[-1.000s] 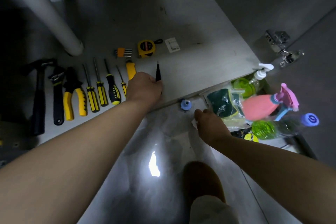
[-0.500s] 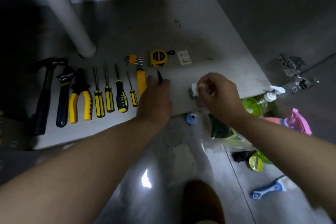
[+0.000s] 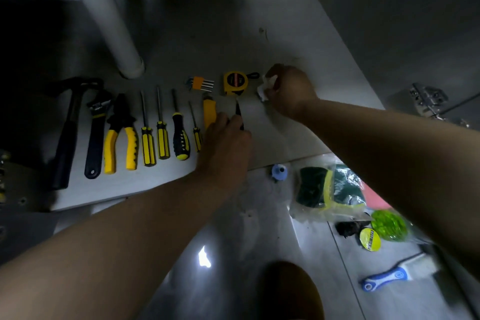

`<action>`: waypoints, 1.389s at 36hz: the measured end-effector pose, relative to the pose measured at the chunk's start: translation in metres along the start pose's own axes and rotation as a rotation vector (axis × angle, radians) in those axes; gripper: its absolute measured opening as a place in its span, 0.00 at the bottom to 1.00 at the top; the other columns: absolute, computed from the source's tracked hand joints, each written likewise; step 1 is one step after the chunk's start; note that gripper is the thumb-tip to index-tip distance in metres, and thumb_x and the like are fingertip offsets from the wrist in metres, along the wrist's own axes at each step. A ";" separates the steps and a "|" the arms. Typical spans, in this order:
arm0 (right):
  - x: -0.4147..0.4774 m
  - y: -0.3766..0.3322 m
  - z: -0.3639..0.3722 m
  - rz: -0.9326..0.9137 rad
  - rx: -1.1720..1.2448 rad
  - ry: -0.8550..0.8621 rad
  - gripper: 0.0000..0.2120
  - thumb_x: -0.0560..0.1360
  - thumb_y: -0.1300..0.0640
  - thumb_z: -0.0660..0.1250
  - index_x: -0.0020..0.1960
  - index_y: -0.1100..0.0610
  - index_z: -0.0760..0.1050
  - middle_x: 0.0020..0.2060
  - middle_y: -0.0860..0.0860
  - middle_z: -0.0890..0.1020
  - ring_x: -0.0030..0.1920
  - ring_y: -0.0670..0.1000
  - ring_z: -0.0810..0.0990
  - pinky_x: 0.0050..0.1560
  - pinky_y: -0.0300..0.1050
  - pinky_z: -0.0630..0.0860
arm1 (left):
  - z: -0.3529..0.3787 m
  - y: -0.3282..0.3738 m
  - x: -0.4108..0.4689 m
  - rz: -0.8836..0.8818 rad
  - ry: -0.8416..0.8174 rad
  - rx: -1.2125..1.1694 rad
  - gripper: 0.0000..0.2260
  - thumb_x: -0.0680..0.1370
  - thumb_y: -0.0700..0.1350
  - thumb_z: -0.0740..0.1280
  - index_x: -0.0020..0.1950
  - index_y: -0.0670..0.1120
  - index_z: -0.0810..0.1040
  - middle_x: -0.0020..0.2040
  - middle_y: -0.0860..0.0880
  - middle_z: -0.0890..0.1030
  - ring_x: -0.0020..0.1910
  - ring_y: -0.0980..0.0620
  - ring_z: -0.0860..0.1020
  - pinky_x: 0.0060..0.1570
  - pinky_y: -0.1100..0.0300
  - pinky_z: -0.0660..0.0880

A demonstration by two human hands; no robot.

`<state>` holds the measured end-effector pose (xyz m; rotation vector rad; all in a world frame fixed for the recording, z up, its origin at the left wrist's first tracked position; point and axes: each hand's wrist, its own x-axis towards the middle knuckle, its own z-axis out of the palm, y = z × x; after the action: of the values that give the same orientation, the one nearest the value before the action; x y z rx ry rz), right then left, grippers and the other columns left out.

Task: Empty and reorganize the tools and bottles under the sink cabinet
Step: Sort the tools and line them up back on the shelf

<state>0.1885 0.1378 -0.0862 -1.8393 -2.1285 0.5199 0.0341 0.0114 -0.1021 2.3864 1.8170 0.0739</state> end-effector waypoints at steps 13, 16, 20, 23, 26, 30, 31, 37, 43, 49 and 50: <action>-0.175 0.071 0.034 0.077 0.009 -0.081 0.07 0.72 0.58 0.68 0.50 0.52 0.81 0.41 0.54 0.85 0.42 0.57 0.83 0.40 0.44 0.74 | 0.028 0.038 -0.068 0.261 0.113 -0.335 0.07 0.79 0.40 0.68 0.56 0.45 0.81 0.51 0.46 0.76 0.50 0.47 0.75 0.48 0.52 0.75; -0.178 0.076 0.061 0.109 -0.038 -0.219 0.22 0.74 0.55 0.69 0.68 0.55 0.74 0.53 0.59 0.83 0.54 0.61 0.81 0.53 0.48 0.77 | 0.041 0.041 -0.087 0.190 -0.007 -0.431 0.07 0.79 0.41 0.67 0.55 0.45 0.81 0.54 0.48 0.75 0.52 0.48 0.76 0.48 0.52 0.77; -0.170 0.074 0.080 0.116 -0.006 -0.221 0.23 0.77 0.56 0.68 0.71 0.55 0.71 0.59 0.59 0.81 0.57 0.62 0.81 0.59 0.52 0.77 | 0.040 0.035 -0.093 0.153 -0.044 -0.382 0.07 0.77 0.39 0.67 0.53 0.45 0.82 0.53 0.47 0.76 0.52 0.47 0.75 0.48 0.49 0.77; -0.161 0.074 0.085 0.057 -0.037 -0.208 0.16 0.78 0.57 0.67 0.65 0.56 0.74 0.58 0.59 0.80 0.55 0.62 0.81 0.55 0.51 0.78 | 0.031 0.026 -0.087 0.170 0.071 -0.237 0.09 0.73 0.38 0.67 0.51 0.46 0.82 0.53 0.47 0.77 0.52 0.44 0.76 0.47 0.49 0.75; -0.159 0.077 0.085 -0.010 -0.108 -0.224 0.10 0.78 0.57 0.66 0.59 0.57 0.76 0.53 0.60 0.80 0.51 0.63 0.81 0.49 0.49 0.76 | 0.022 0.015 -0.080 0.116 0.113 -0.185 0.17 0.70 0.37 0.65 0.58 0.46 0.81 0.59 0.45 0.76 0.58 0.43 0.75 0.52 0.52 0.73; -0.170 0.070 0.082 -0.095 -0.149 -0.255 0.05 0.79 0.57 0.64 0.54 0.56 0.75 0.46 0.54 0.79 0.45 0.59 0.82 0.43 0.49 0.77 | 0.020 0.005 -0.081 0.016 0.022 -0.193 0.27 0.70 0.36 0.69 0.70 0.46 0.76 0.65 0.45 0.75 0.63 0.44 0.74 0.63 0.52 0.74; -0.175 0.067 0.081 -0.097 -0.132 -0.254 0.04 0.79 0.57 0.64 0.53 0.56 0.75 0.45 0.53 0.79 0.44 0.58 0.81 0.42 0.49 0.78 | 0.020 0.003 -0.082 0.005 0.011 -0.191 0.28 0.71 0.36 0.69 0.72 0.45 0.75 0.66 0.44 0.75 0.64 0.43 0.74 0.64 0.51 0.73; -0.191 0.036 0.042 -0.165 0.135 -0.069 0.09 0.73 0.50 0.69 0.41 0.48 0.69 0.31 0.41 0.71 0.32 0.43 0.72 0.32 0.39 0.69 | 0.019 0.000 -0.081 0.011 0.000 -0.146 0.25 0.71 0.38 0.71 0.69 0.41 0.77 0.65 0.44 0.77 0.59 0.43 0.76 0.59 0.52 0.76; -0.156 0.012 0.001 -0.180 0.279 0.097 0.08 0.74 0.52 0.70 0.44 0.55 0.74 0.33 0.47 0.77 0.34 0.49 0.77 0.35 0.50 0.75 | 0.009 0.010 -0.078 -0.040 -0.076 -0.135 0.27 0.66 0.43 0.71 0.66 0.41 0.78 0.64 0.45 0.77 0.63 0.44 0.74 0.55 0.52 0.77; -0.105 0.008 -0.003 -0.091 0.132 0.103 0.06 0.76 0.52 0.68 0.47 0.55 0.76 0.37 0.50 0.81 0.38 0.53 0.79 0.40 0.53 0.78 | 0.005 0.010 -0.076 -0.028 -0.080 -0.091 0.24 0.74 0.44 0.67 0.71 0.43 0.74 0.68 0.47 0.74 0.69 0.47 0.69 0.58 0.57 0.74; -0.099 0.007 -0.002 -0.086 0.102 0.103 0.06 0.76 0.51 0.68 0.47 0.54 0.76 0.38 0.50 0.81 0.38 0.53 0.79 0.40 0.52 0.78 | 0.005 0.010 -0.076 -0.025 -0.083 -0.083 0.24 0.74 0.44 0.67 0.71 0.44 0.73 0.68 0.47 0.73 0.69 0.47 0.68 0.59 0.58 0.74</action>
<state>0.2104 0.0414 -0.0854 -1.6753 -2.0631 0.4925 0.0241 -0.0644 -0.1017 2.2748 1.7710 0.0454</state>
